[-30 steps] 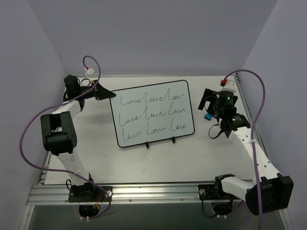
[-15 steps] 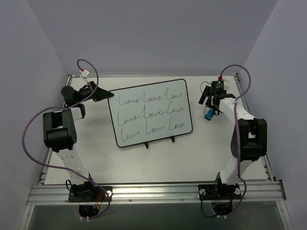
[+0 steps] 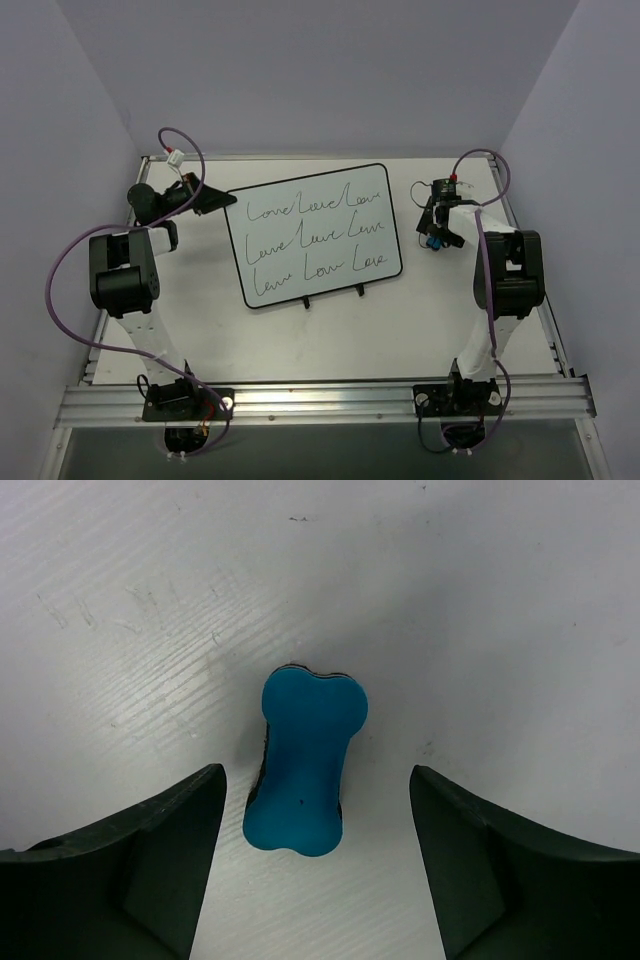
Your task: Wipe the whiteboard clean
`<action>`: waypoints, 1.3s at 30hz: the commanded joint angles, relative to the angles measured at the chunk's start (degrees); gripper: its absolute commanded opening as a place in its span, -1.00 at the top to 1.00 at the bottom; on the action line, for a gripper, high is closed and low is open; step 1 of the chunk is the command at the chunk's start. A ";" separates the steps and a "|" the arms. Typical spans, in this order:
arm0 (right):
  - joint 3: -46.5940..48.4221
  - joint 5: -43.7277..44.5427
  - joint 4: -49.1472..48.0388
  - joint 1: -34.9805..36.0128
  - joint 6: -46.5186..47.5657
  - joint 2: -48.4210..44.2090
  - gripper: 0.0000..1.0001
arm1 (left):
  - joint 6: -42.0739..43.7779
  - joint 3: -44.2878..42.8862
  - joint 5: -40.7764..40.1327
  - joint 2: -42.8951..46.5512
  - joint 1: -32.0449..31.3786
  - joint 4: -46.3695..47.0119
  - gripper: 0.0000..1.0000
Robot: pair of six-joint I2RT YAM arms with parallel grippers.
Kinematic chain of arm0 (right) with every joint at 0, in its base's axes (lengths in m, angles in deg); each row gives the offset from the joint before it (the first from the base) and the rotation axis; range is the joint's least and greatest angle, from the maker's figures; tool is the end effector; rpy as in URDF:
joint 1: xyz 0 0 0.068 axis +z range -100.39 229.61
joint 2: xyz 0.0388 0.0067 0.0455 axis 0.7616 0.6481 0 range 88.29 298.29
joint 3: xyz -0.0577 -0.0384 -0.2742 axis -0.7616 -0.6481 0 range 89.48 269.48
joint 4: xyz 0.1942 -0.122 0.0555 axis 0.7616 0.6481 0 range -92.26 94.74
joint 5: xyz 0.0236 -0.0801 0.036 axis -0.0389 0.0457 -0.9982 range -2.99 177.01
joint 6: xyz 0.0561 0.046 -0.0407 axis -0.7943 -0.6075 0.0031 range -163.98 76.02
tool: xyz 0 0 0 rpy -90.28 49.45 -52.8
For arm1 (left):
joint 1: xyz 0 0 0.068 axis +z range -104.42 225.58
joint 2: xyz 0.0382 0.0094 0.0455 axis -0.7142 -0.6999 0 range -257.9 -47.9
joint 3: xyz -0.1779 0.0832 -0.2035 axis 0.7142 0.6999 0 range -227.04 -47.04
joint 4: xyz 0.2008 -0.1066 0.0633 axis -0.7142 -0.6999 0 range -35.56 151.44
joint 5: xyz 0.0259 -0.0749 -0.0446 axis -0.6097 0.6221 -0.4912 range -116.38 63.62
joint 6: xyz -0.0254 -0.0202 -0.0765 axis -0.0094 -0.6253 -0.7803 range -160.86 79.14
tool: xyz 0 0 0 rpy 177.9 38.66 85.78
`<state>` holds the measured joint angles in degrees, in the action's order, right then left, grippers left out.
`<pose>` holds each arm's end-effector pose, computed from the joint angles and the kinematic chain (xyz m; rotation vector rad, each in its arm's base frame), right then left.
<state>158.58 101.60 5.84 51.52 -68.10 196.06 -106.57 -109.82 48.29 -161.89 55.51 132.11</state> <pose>0.4103 -0.0046 0.1805 0.5697 2.2848 -0.0833 0.4086 0.0004 0.2631 0.2761 1.6778 -1.5441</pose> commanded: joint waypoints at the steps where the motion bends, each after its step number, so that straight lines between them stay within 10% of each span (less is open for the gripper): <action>1: -0.63 0.62 -0.71 -0.16 -0.75 -0.19 -0.38 | 6.56 0.12 -4.27 3.25 0.61 14.67 0.95; 25: -3.80 -0.26 -5.64 -0.24 -0.49 0.34 0.55 | 10.60 0.38 -4.01 3.78 0.53 10.63 0.95; 28: -4.41 -1.58 -6.07 -0.07 0.39 -0.71 1.00 | 11.22 0.64 -4.19 4.04 0.53 10.19 0.95; 39: -7.31 13.36 -9.92 23.99 5.39 -29.00 1.00 | 15.78 1.87 -4.71 5.80 0.26 5.01 0.95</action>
<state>151.47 108.81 -0.98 70.99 -64.19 175.82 -100.45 -107.86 47.33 -159.93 55.53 131.90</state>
